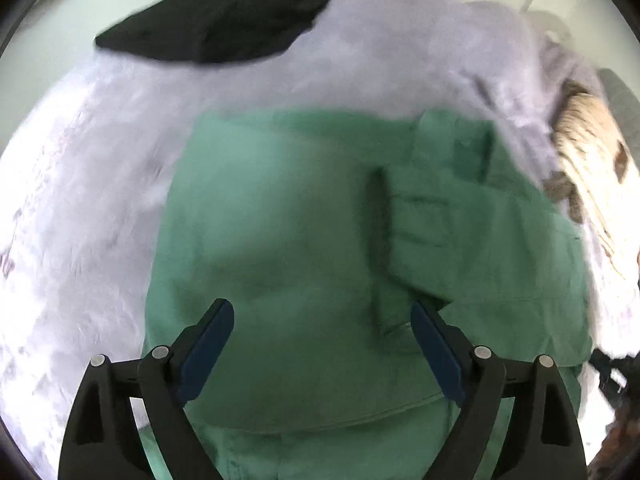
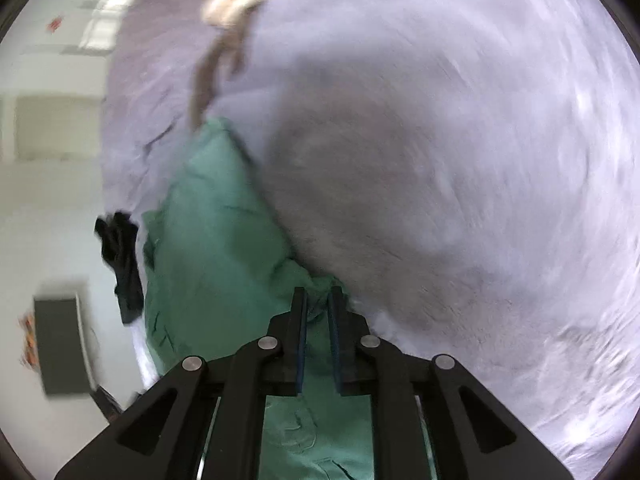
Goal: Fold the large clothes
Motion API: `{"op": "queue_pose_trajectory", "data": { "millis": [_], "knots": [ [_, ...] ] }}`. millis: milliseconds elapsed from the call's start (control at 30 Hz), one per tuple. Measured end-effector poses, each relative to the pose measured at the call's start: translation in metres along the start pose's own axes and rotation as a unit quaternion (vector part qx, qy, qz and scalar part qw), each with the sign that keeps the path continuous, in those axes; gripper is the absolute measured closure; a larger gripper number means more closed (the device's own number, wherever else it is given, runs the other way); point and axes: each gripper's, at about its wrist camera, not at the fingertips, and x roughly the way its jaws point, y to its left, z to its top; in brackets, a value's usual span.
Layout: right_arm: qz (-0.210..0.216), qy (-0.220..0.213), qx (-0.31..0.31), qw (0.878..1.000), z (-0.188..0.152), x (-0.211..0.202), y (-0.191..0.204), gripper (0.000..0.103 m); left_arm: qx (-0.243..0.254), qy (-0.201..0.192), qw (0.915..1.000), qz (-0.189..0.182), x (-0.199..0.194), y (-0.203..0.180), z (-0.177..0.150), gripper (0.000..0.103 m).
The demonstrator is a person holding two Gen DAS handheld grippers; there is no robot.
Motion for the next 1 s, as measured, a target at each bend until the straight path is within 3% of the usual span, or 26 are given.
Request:
{"op": "queue_pose_trajectory", "data": {
  "millis": [33, 67, 100, 200, 333, 400, 433, 467, 600, 767, 867, 1000],
  "knots": [
    [0.001, -0.001, -0.021, 1.000, 0.004, -0.002, 0.008, 0.063, 0.006, 0.001, 1.0000, -0.005, 0.000, -0.006, 0.002, 0.013],
    [0.003, -0.001, -0.044, 0.999, 0.012, -0.002, 0.019, 0.034, 0.006, 0.001, 0.9999, -0.008, 0.001, -0.011, 0.003, 0.013],
    [0.003, -0.003, -0.056, 0.998, 0.019, 0.000, 0.025, 0.029, 0.006, 0.002, 0.9999, -0.010, 0.003, -0.014, 0.004, 0.013],
    [0.016, -0.013, -0.087, 0.996, 0.050, 0.014, 0.047, 0.030, 0.009, 0.006, 0.9998, -0.016, 0.009, -0.025, 0.003, 0.013],
    [0.018, 0.004, -0.075, 0.997, 0.094, 0.059, 0.056, 0.030, 0.010, 0.007, 0.9999, -0.010, 0.020, -0.041, 0.005, 0.013],
    [0.034, 0.027, -0.054, 0.998, 0.107, 0.082, 0.056, 0.042, 0.007, 0.013, 0.9999, -0.007, 0.027, -0.042, 0.004, 0.013],
    [0.043, 0.037, -0.047, 0.997, 0.111, 0.089, 0.056, 0.085, 0.007, 0.016, 0.9998, -0.004, 0.029, -0.041, 0.003, 0.013],
    [0.055, 0.048, -0.045, 0.996, 0.113, 0.096, 0.059, 0.100, 0.008, 0.019, 0.9998, -0.001, 0.031, -0.040, 0.002, 0.013],
    [0.016, 0.008, -0.130, 0.991, 0.104, 0.080, 0.083, 0.100, 0.013, 0.032, 0.9993, 0.015, 0.048, -0.039, -0.001, 0.013],
    [-0.074, 0.015, -0.196, 0.978, 0.103, 0.102, 0.081, 0.100, 0.066, 0.025, 0.9961, 0.053, 0.060, -0.054, -0.008, 0.013],
    [-0.089, 0.006, -0.198, 0.976, 0.099, 0.105, 0.079, 0.100, 0.074, 0.028, 0.9955, 0.051, 0.057, -0.055, -0.007, 0.013],
    [-0.095, 0.003, -0.159, 0.983, 0.096, 0.091, 0.078, 0.098, 0.061, 0.020, 0.9968, 0.047, 0.041, -0.045, -0.002, 0.013]
  ]
}}
